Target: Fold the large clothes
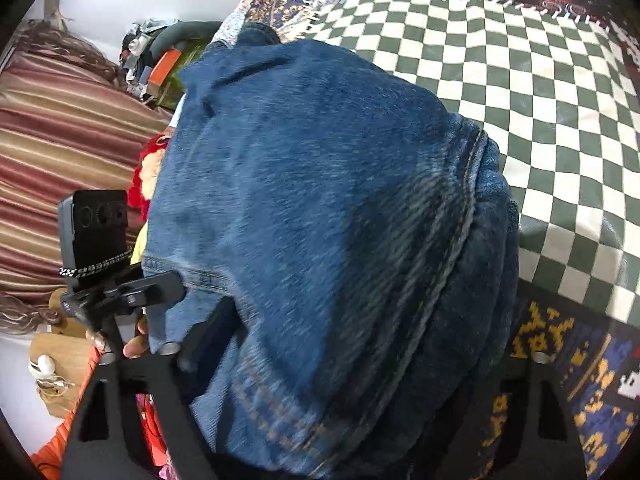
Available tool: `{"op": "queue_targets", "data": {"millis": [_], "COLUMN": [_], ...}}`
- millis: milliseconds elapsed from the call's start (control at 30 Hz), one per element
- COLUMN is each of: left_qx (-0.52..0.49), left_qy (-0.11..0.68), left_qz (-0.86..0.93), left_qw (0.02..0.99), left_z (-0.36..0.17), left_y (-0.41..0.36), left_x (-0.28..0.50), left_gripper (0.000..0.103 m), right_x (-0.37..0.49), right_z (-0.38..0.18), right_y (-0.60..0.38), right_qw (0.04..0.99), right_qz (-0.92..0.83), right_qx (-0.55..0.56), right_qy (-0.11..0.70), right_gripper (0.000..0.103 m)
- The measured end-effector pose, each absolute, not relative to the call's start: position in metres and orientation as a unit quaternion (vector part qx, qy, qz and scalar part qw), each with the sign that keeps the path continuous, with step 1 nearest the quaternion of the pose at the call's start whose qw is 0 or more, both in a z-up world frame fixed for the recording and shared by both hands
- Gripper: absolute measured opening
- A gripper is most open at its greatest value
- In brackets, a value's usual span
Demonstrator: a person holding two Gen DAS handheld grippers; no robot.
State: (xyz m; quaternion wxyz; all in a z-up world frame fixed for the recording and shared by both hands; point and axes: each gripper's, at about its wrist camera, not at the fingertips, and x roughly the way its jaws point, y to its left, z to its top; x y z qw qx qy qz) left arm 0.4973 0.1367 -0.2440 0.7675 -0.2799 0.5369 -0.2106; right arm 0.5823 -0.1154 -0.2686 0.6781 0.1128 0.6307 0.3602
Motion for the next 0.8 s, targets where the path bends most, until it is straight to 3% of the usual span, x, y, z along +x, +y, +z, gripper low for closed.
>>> {"op": "queue_targets", "data": {"millis": [133, 267, 633, 800], "left_qx": [-0.255, -0.252, -0.238, -0.239], "left_qy": [0.534, 0.518, 0.439, 0.427], "left_qz": [-0.206, -0.206, -0.178, -0.159], "left_qw": [0.779, 0.791, 0.848, 0.857], "left_z": [-0.229, -0.198, -0.094, -0.076], "left_y": [0.133, 0.138, 0.201, 0.238], "left_x": [0.484, 0.470, 0.409, 0.380], "left_gripper": [0.069, 0.060, 0.059, 0.059], "right_x": [0.574, 0.561, 0.514, 0.489], "right_z": [-0.248, -0.218, -0.108, -0.085], "right_y": [-0.116, -0.108, -0.040, 0.001], "right_qw": [0.683, 0.694, 0.733, 0.734], "right_qz": [0.351, 0.357, 0.403, 0.421], "right_qx": [0.113, 0.103, 0.079, 0.064], "right_qy": [0.630, 0.617, 0.543, 0.529], "right_gripper": [0.055, 0.045, 0.042, 0.042]}}
